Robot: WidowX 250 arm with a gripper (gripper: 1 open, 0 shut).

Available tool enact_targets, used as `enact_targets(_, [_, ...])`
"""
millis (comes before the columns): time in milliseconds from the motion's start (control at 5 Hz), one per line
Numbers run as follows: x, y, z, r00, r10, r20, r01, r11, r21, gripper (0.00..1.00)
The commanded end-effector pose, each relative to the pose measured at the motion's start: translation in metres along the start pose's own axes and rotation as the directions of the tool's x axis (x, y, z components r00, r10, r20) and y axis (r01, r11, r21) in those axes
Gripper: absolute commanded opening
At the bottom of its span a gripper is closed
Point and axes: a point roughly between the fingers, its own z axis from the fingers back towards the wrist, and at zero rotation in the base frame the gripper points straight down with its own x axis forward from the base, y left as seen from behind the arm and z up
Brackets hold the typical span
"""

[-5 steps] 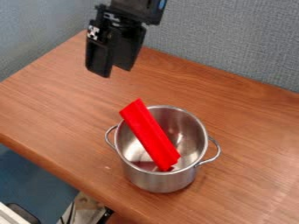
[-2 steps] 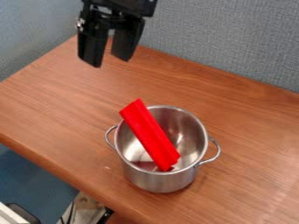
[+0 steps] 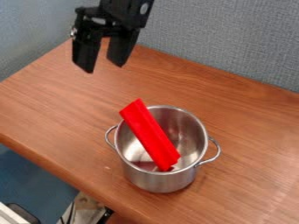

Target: Put the red object in the metal pot

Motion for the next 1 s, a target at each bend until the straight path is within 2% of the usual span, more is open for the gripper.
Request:
enact_targets(0, [0.008, -0.002, 0.028, 0.988, -0.133, -0.072, 0.138, 0.988, 0.068, 1.0])
enact_targets(200, [0.021, 0.005, 0.041, 0.977, -0.198, -0.082, 0.205, 0.975, 0.085, 1.0])
enact_targets(400, [0.028, 0.007, 0.037, 0.969, -0.235, -0.078, 0.241, 0.967, 0.077, 1.0])
enact_targets(600, [0.035, 0.013, 0.03, 0.972, -0.211, -0.098, 0.218, 0.974, 0.066, 1.0])
enact_targets(800, [0.036, 0.014, 0.019, 0.992, -0.114, -0.055, 0.116, 0.993, 0.035, 1.0])
